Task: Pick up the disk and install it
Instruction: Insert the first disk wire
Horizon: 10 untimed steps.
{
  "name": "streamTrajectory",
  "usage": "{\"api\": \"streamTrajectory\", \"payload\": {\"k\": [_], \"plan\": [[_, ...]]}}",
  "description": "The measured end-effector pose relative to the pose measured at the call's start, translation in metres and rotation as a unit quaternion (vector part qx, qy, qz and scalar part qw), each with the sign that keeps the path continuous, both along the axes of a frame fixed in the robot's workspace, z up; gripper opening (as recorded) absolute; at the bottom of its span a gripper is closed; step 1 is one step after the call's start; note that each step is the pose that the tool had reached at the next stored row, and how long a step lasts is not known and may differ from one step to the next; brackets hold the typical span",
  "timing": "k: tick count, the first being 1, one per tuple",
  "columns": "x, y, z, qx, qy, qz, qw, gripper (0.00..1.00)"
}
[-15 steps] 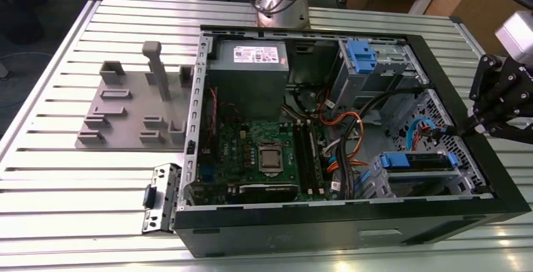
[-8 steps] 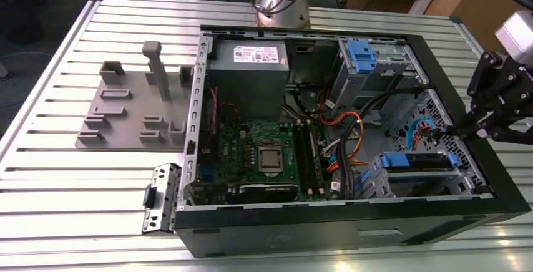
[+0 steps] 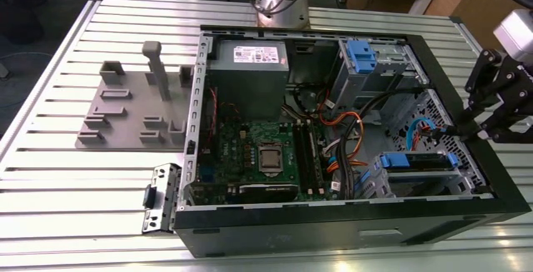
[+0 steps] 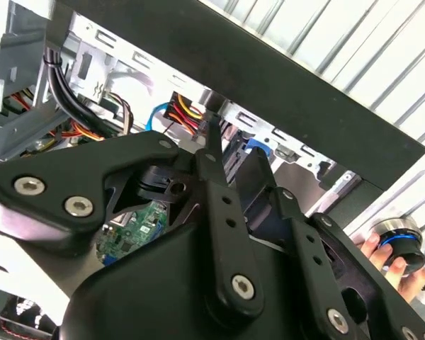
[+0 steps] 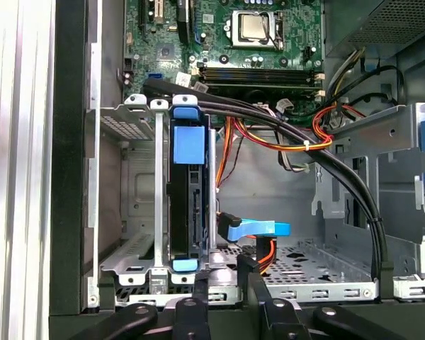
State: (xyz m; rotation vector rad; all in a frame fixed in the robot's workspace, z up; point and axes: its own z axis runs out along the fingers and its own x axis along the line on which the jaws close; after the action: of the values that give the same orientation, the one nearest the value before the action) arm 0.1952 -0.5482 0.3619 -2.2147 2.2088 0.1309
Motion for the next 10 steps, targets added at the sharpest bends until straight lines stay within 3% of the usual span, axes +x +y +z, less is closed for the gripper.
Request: {"api": "streamTrajectory", "payload": {"k": [1, 4, 7, 10], "plan": [[-0.0001, 0.0037, -0.0002, -0.0031, 0.0, 0.0, 1.0, 0.35], [-0.0009, 0.0145, -0.0015, -0.0064, -0.0001, 0.0, 0.99998, 0.35], [-0.001, 0.0185, -0.0057, -0.0111, 0.0, 0.0, 0.99994, 0.35], [-0.0009, 0.0201, -0.0088, -0.0205, 0.0, 0.0, 0.99979, 0.35]]}}
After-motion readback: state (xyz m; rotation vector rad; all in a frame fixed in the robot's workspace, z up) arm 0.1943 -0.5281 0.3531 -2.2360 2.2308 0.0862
